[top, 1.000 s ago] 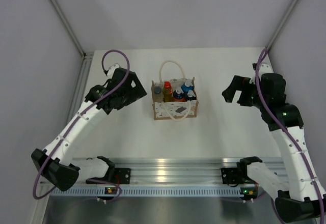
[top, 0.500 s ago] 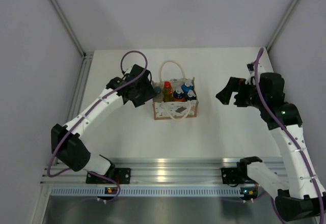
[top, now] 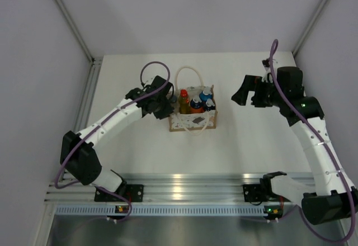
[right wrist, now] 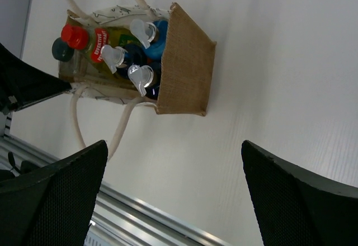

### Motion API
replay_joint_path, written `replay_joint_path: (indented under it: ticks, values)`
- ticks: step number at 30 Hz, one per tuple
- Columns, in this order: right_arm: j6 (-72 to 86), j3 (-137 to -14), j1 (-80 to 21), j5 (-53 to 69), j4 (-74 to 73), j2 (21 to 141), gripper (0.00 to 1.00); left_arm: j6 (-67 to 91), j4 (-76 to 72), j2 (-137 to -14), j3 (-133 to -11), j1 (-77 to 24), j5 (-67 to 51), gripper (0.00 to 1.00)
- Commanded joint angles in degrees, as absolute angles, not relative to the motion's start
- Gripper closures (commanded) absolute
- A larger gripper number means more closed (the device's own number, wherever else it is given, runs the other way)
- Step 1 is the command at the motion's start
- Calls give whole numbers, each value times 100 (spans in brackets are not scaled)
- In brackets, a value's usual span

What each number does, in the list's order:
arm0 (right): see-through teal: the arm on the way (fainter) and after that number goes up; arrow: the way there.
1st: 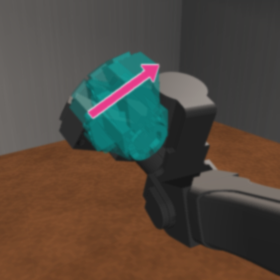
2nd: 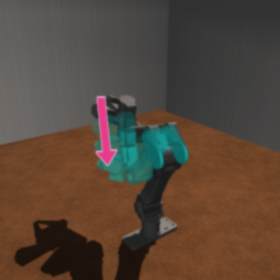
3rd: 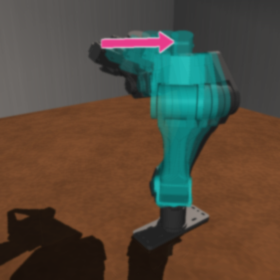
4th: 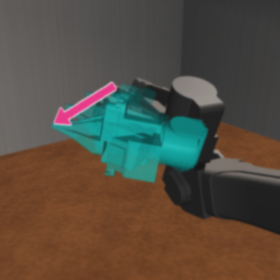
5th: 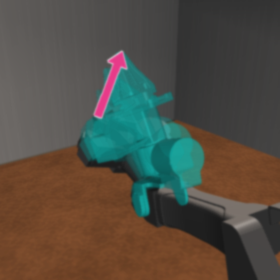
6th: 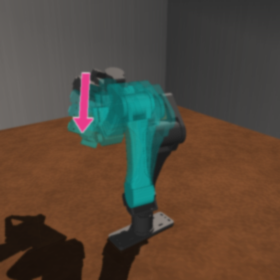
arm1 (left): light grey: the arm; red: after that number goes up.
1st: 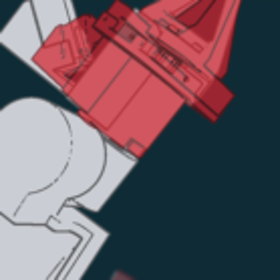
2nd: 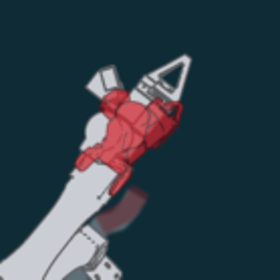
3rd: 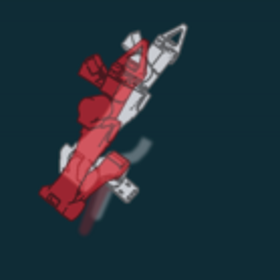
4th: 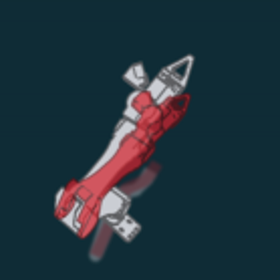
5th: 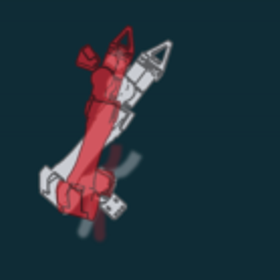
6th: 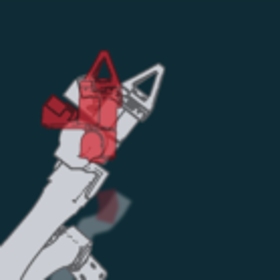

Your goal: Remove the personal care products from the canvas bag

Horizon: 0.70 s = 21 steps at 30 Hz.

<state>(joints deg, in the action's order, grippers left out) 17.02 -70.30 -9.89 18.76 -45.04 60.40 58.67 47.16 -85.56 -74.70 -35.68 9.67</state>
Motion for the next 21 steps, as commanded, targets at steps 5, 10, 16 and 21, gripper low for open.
replay_joint_path:
  ticks: [5,10,16,21]
  values:
    - [1442,-7971,-2108,942,-4096,6967,3,5985,4535,-8684,-7251,-3639,1125,97]
    - [1257,-8525,-2847,169,-4104,7715,9,6003,4553,-8675,-7216,-3656,1143,100]
    - [915,-9061,-3260,-298,-4166,8639,22,5898,4553,-8613,-7128,-3656,1187,100]
    - [677,-9517,-3436,-422,-4175,9289,44,5766,4553,-8675,-7145,-3656,1090,100]
